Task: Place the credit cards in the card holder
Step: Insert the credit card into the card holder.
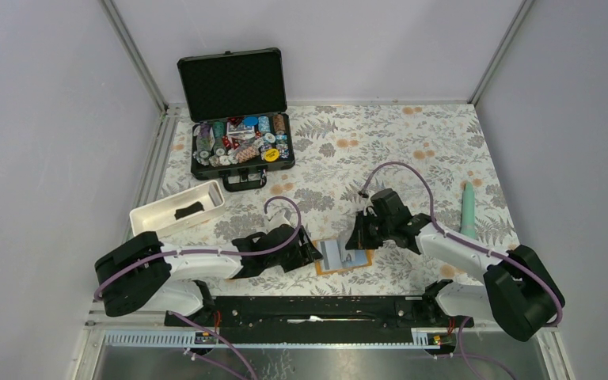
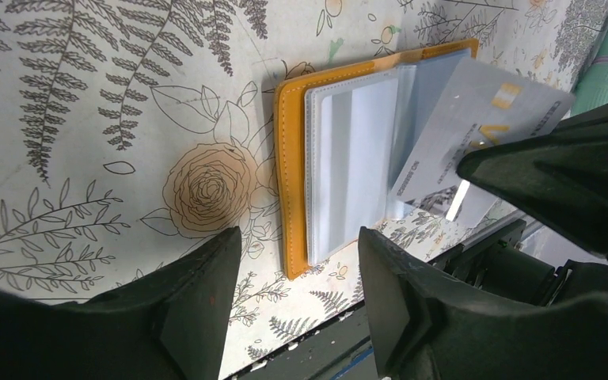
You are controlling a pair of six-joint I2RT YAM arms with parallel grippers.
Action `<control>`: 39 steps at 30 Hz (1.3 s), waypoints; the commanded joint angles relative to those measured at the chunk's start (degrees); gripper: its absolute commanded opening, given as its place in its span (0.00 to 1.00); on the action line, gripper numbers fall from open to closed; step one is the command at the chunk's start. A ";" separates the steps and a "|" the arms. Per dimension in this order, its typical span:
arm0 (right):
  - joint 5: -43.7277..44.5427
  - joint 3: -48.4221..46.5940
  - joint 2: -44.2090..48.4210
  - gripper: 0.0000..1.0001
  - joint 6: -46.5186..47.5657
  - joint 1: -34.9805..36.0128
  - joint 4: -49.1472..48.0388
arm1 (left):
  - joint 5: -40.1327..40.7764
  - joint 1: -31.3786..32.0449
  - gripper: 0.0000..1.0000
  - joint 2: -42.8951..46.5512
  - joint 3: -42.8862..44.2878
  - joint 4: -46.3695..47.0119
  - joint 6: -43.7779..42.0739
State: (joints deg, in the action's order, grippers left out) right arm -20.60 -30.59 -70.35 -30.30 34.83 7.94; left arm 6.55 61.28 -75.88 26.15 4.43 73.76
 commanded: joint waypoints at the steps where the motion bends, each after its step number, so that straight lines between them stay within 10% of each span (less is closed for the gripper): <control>1: -2.86 0.79 0.68 0.00 -2.05 -1.68 -3.71 | 1.84 -0.34 0.58 -0.93 0.13 0.33 -1.55; 30: -9.27 5.06 -5.75 0.00 -4.93 -2.31 -11.41 | 1.32 -1.33 0.45 -6.72 2.19 0.45 -3.37; 39: -10.57 6.49 -6.43 0.00 -7.75 -2.33 -14.46 | 0.51 -1.29 0.27 -8.53 2.06 1.13 -3.36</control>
State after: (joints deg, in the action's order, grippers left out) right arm -31.24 -24.75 -76.14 -36.84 32.67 -4.19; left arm 6.90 59.79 -82.15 28.34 7.66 71.53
